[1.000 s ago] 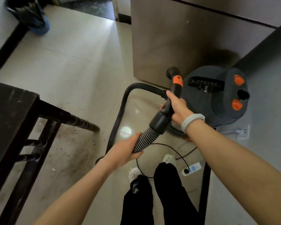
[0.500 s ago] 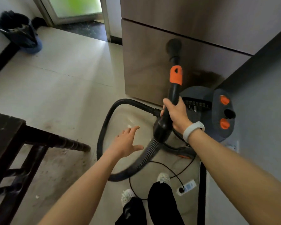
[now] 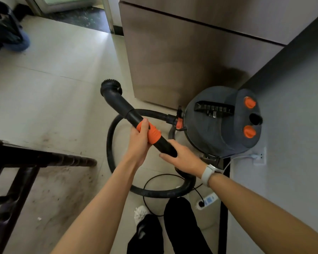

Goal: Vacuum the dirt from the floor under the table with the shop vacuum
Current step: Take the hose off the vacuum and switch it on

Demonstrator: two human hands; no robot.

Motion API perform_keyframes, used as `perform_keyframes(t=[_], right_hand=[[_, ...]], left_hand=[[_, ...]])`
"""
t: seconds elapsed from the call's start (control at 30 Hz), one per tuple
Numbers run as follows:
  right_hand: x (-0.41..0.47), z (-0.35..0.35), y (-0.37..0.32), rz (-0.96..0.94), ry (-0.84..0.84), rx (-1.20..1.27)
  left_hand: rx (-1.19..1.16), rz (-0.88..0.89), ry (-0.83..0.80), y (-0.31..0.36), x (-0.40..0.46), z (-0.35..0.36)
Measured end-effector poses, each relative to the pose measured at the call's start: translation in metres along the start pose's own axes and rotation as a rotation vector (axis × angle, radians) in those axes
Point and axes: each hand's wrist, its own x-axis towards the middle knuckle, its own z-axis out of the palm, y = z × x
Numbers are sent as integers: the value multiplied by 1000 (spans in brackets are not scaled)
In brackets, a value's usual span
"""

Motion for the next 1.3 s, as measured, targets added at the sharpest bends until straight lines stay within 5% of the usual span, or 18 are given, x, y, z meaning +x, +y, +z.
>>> perform_keyframes(t=[0.13, 0.37, 0.5, 0.87, 1.3], right_hand=[[-12, -26, 25, 71, 87, 73], [-31, -106, 121, 240, 612, -3], [-34, -149, 177, 279, 753, -111], [-18, -194, 241, 89, 499, -349], [-18, -206, 245, -153, 433, -622]], left_hand=[[179, 4, 10, -9, 7, 19], [442, 63, -153, -24, 20, 87], [544, 79, -220, -50, 30, 126], [708, -70, -206, -104, 50, 179], [741, -85, -196, -113, 64, 197]])
